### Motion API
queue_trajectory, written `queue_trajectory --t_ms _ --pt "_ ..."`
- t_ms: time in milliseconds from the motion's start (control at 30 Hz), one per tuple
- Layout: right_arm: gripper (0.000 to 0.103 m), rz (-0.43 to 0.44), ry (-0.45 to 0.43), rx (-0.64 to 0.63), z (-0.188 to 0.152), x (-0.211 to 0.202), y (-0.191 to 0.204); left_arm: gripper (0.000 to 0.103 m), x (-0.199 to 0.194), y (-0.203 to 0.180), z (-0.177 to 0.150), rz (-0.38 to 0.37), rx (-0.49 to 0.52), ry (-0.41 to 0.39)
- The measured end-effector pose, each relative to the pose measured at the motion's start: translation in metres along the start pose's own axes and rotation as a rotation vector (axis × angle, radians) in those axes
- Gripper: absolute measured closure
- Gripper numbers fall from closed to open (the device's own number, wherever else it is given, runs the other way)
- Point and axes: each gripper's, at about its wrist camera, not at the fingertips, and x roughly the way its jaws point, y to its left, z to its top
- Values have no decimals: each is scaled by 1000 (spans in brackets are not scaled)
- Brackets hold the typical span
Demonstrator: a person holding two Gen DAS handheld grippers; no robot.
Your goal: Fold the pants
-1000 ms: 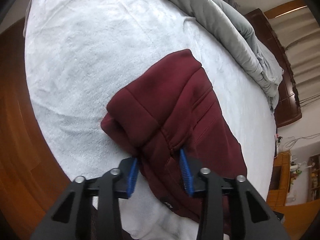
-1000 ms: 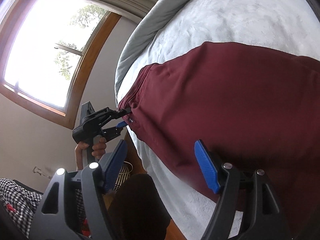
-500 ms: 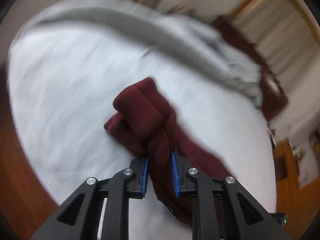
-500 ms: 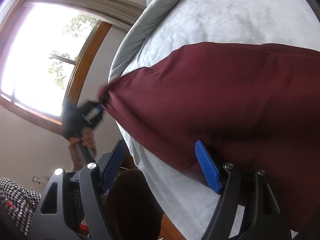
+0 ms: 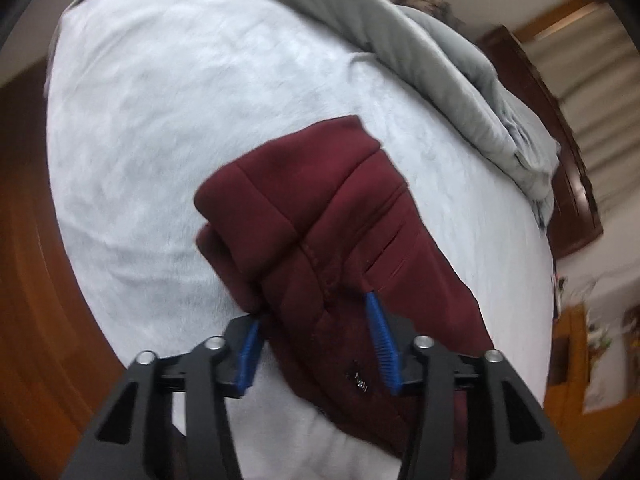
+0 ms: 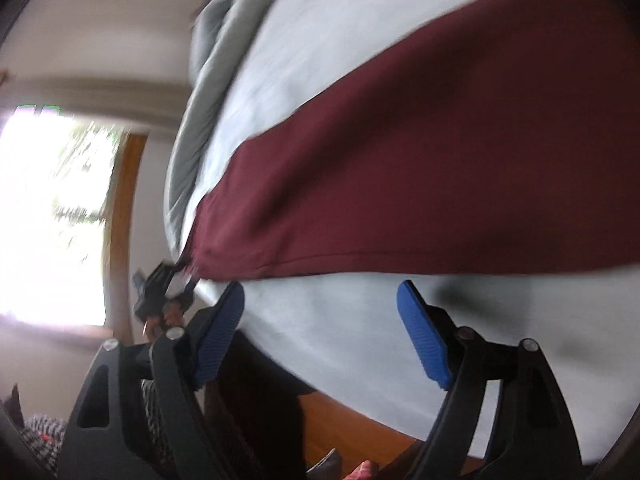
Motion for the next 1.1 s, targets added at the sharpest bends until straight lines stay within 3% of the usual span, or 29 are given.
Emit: queue_trajectory --t_ms 167,300,567,667,733,800,867,1000,1100 --pt "21 -107 -146 136 0 -59 -55 45 14 2 -3 18 -43 7" --pt "29 -89 -264 245 4 -95 -95 39 16 -5 -3 41 -44 0" --pt "38 -91 -440 334 12 -141 -140 36 14 -25 -18 103 14 -26" --pt "49 -112 -471 343 14 -152 -160 35 20 -26 -23 123 30 -21" --pt "71 -145 -468 338 16 -154 -164 38 21 -27 -23 141 25 -29" --pt "83 -152 -480 334 17 -155 -160 50 20 -28 -22 158 10 -39" --pt "87 -136 -492 294 24 -162 -153 62 15 -33 -19 154 5 -55" --pt "89 -172 -504 119 66 -173 -93 71 2 -58 -11 114 25 -93" --pt "90 -157 -518 -9 95 -188 -50 75 -10 -91 1 27 65 -141"
